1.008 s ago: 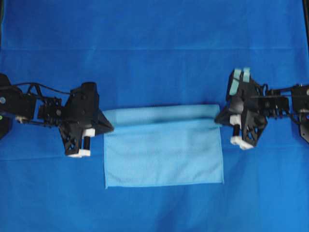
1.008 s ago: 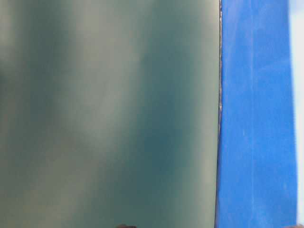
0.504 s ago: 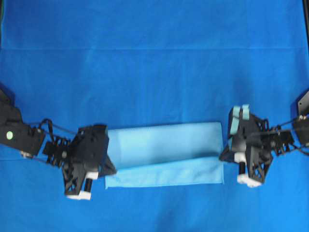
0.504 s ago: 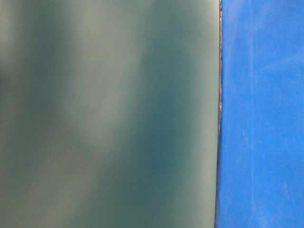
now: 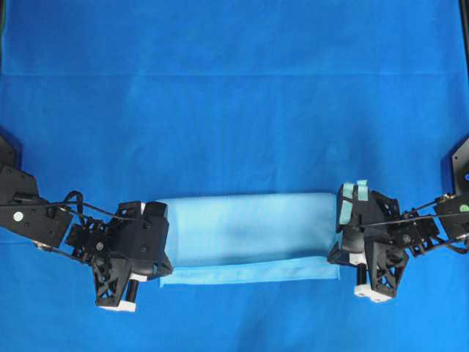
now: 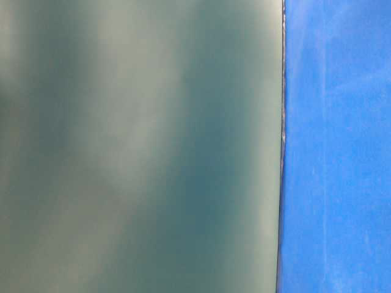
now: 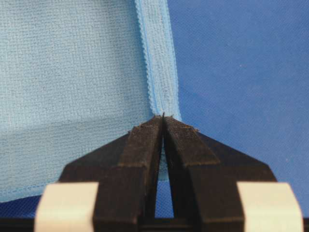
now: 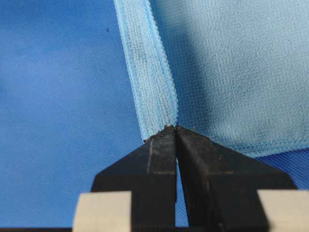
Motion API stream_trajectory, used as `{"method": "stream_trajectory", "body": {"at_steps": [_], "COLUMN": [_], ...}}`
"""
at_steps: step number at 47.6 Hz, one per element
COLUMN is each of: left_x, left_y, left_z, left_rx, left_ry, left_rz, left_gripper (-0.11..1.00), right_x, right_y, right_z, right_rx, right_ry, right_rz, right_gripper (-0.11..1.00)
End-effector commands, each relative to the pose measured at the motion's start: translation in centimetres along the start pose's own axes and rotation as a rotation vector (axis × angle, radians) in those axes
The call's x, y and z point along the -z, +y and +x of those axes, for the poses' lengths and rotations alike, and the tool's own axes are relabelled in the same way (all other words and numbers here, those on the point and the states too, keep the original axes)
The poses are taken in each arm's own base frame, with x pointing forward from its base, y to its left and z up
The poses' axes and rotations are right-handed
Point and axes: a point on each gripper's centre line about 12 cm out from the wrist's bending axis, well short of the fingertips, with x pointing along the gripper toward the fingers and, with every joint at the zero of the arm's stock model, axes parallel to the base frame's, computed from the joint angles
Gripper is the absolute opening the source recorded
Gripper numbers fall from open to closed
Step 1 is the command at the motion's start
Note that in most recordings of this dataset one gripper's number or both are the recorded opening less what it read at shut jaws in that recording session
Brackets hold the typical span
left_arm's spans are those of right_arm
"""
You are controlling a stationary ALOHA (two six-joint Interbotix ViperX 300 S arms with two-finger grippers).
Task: Fold the light blue towel.
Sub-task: 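Lift the far edge and fold it toward the near edge, then release, then move both grippers to the folded strip's far corners and grasp them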
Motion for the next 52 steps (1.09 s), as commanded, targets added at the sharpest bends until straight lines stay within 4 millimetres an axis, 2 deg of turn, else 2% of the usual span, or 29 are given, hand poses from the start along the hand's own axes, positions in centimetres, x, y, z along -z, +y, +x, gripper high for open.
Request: {"method": "stream_trajectory", "body": {"at_steps": [1, 11, 14, 18, 22, 26, 29, 36, 52], "left_x": [-0.6, -0.5, -0.6, -0.7, -0.7, -0.8, -0.9, -1.2, -2.1], "left_y": [-0.3, -0.3, -0.3, -0.4, -0.4, -0.4, -0.3, 0.9, 6.2], "left_z": [-0.2, -0.2, -0.2, -0.3, -0.6, -1.0, -1.4, -2.3, -3.0], "left_rx": [0.009, 0.009, 0.010, 0.011, 0.012, 0.012, 0.011, -0.013, -0.121], "left_ry": [-0.020, -0.018, -0.021, -0.025, -0.028, -0.030, -0.035, -0.035, -0.045], "left_rz": [0.008, 0.007, 0.003, -0.007, -0.007, -0.008, -0.003, -0.027, -0.062], "left_gripper": [0.01, 0.02, 0.04, 0.22, 0.48, 0.73, 0.86, 0.81, 0.80], "right_x": [-0.5, -0.6, -0.6, -0.9, -1.2, -1.5, -1.6, -2.4, -4.5], "right_y": [0.6, 0.6, 0.6, 0.8, 1.1, 1.3, 1.3, 0.6, -6.7], "right_z": [-0.1, 0.0, 0.0, 0.0, -0.1, -0.5, -0.9, -2.1, -3.4], "right_rx": [-0.017, -0.013, -0.015, -0.018, -0.025, -0.030, -0.029, -0.005, 0.227], "right_ry": [-0.018, -0.013, -0.016, -0.021, -0.029, -0.035, -0.036, -0.053, -0.038], "right_rz": [0.003, 0.007, 0.007, 0.007, -0.002, -0.010, -0.023, -0.036, -0.001], "right_gripper": [0.02, 0.03, 0.13, 0.39, 0.60, 0.58, 0.55, 0.56, 0.56]}}
